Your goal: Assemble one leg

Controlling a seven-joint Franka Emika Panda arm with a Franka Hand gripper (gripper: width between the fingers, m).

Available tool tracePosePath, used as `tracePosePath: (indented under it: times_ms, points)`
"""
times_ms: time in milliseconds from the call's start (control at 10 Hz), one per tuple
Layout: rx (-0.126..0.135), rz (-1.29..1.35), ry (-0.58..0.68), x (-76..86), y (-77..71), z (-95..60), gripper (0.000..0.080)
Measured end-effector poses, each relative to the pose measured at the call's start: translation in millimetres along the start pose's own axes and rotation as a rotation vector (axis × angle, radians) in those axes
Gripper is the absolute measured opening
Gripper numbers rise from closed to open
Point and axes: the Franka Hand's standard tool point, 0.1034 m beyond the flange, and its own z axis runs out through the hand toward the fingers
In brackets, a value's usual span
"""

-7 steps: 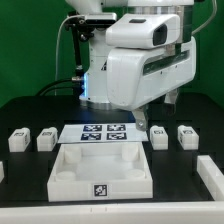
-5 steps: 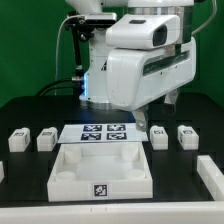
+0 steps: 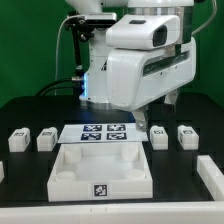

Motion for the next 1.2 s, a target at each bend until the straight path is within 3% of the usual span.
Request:
tracePosePath:
  times_ms: [700,800,1000,1200]
  points:
    - [-0.004,-0.054,0.004,-2.3,-2.3,2.0,0.065]
    - [-0.011,-0.17,0.008,-16.7,-12.2,7.5,0.065]
    - [-0.011,-0.441,0.007,-70.4,-28.8,23.2,0.065]
    - [0.012,-0.661,0.011,-122.5,-43.1,58.6,0.065]
